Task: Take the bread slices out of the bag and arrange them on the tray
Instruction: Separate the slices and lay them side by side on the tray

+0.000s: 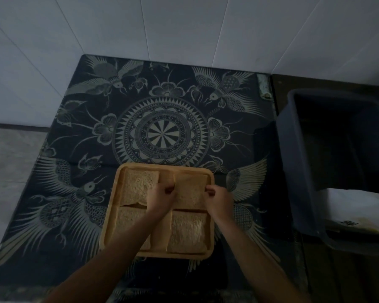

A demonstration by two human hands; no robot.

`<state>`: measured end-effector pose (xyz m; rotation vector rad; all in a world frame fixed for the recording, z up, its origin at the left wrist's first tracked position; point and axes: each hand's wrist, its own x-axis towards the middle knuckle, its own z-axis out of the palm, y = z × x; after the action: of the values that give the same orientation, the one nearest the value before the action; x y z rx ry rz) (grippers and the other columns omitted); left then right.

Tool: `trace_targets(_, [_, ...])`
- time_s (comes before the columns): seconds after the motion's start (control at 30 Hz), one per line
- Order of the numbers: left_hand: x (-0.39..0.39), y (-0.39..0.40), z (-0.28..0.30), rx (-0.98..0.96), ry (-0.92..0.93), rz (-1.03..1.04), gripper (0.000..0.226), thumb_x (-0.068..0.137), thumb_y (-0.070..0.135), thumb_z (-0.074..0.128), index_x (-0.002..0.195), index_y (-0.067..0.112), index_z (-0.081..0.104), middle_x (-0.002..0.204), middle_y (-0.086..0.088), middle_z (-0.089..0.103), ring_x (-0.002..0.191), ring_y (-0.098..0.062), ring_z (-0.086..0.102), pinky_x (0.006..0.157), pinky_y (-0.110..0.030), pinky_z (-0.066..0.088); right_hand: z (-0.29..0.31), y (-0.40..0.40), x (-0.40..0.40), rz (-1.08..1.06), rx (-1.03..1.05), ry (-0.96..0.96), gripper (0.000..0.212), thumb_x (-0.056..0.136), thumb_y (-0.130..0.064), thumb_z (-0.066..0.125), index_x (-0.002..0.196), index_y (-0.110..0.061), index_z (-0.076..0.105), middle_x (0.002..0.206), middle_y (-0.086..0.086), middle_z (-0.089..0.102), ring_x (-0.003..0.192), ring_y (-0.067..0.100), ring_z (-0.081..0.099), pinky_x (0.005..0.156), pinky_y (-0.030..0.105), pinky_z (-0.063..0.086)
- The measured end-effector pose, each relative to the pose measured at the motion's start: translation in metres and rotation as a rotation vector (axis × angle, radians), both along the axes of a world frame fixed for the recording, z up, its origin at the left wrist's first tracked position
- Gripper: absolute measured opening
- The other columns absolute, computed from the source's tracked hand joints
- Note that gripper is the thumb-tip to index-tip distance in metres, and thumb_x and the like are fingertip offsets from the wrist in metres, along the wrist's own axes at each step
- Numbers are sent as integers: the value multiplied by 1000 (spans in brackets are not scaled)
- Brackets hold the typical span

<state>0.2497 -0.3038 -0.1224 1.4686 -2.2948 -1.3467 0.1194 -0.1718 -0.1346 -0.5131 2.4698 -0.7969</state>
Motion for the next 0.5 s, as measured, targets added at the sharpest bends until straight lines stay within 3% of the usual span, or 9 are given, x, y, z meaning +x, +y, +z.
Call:
trace_targets(0.17, [1,3,0,-16,12,-2,16,89,9,71,102,4,79,95,-11,80,92,-26,74,100,-42,52,2,0,5,5,-5,42,24,94,-12,65,115,-11,76,105,4,79,91,14,73,76,24,57])
trace_targets(0.3, [2,5,1,-42,34,-35,13,91,8,69,97,2,78,89,-13,80,84,-29,75,81,-41,61,3,0,7,9,0,76,20,94,-11,66,109,-10,77,98,5,79,79,10,67,64,17,50])
trace_targets(0.4, [3,5,2,-83,10,-83,14,93,9,66,92,3,78,82,-13,78,77,-27,74,73,-37,59,6,1,8,9,-5,72,20,94,-12,65,111,-9,76,100,6,79,86,16,72,73,28,58])
trace_targets(0.5, [3,7,4,-117,-16,-133,20,96,14,60,91,4,76,77,-14,77,71,-28,73,66,-37,57,7,3,8,17,-15,62,25,95,-15,65,118,-9,74,107,6,77,96,19,72,81,30,58])
